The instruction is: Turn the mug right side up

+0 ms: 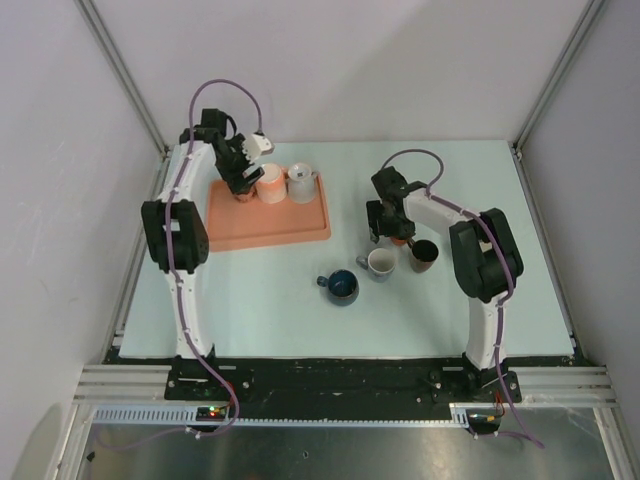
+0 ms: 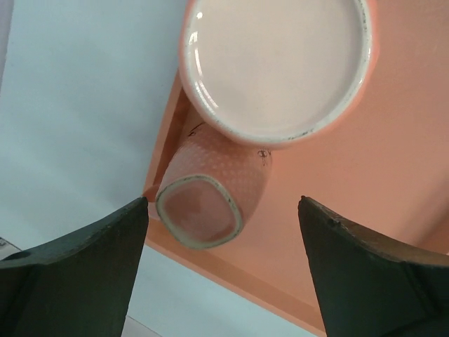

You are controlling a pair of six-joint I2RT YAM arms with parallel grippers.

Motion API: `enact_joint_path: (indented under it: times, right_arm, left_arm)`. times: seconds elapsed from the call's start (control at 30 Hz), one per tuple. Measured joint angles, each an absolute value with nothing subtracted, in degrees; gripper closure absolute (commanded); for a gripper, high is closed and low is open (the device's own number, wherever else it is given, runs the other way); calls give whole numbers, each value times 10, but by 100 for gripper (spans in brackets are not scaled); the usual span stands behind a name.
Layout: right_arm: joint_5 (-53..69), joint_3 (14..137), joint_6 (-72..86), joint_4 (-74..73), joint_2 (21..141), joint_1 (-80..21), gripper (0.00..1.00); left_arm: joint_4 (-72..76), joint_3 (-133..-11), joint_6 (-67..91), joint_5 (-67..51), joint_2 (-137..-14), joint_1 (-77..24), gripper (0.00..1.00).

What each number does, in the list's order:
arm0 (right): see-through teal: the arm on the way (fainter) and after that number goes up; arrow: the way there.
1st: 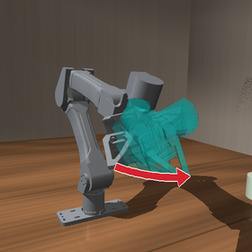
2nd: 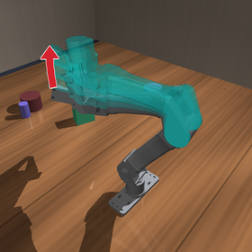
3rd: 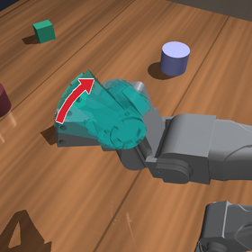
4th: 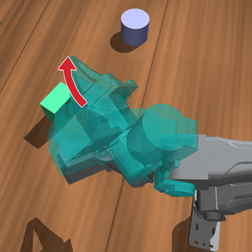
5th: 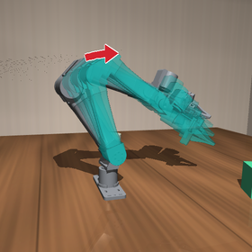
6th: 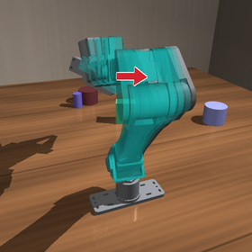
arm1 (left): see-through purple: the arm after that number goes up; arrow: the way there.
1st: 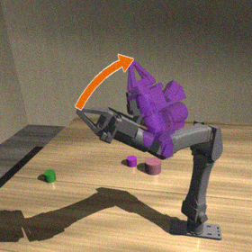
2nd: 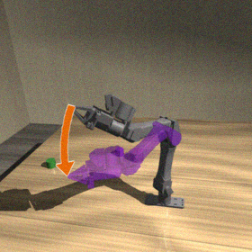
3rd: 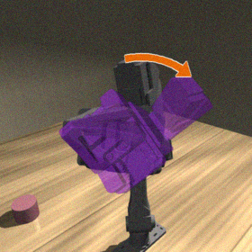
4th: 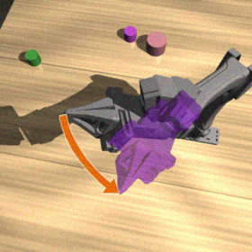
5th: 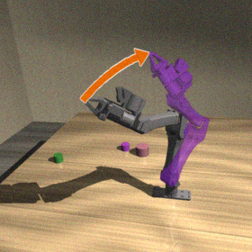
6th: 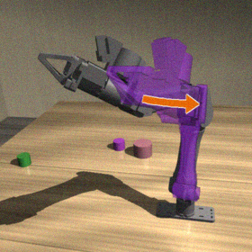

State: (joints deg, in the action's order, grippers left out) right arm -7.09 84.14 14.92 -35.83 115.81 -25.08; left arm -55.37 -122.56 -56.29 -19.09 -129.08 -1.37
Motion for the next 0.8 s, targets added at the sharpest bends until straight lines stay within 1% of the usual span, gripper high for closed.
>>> enact_joint_path:
  times: [0.1,0.2,0.27,0.37,0.5,0.67,0.73,0.8]
  right_arm:
    - [-71,841,147,-365,1149,-261,20]
    - [-70,841,145,-376,1134,-268,19]
    - [-70,839,145,-382,1120,-273,18]
    - [-70,832,145,-391,1094,-275,18]
    - [-66,828,145,-396,1062,-277,17]
    - [-65,827,145,-396,1042,-279,17]
    - [-64,826,145,-397,1040,-280,17]
    - [-62,824,145,-397,1040,-281,17]
  left_arm:
    - [-550,-1218,-581,-179,-1298,-20,21]
    - [-527,-1169,-612,-175,-1289,-24,28]
    - [-522,-1126,-631,-177,-1277,-24,31]
    - [-518,-1071,-650,-180,-1242,-24,31]
    - [-528,-993,-665,-176,-1187,-24,28]
    - [-540,-926,-675,-184,-1130,-24,12]
    - [-545,-918,-675,-187,-1120,-25,9]
    - [-546,-917,-675,-188,-1117,-26,8]
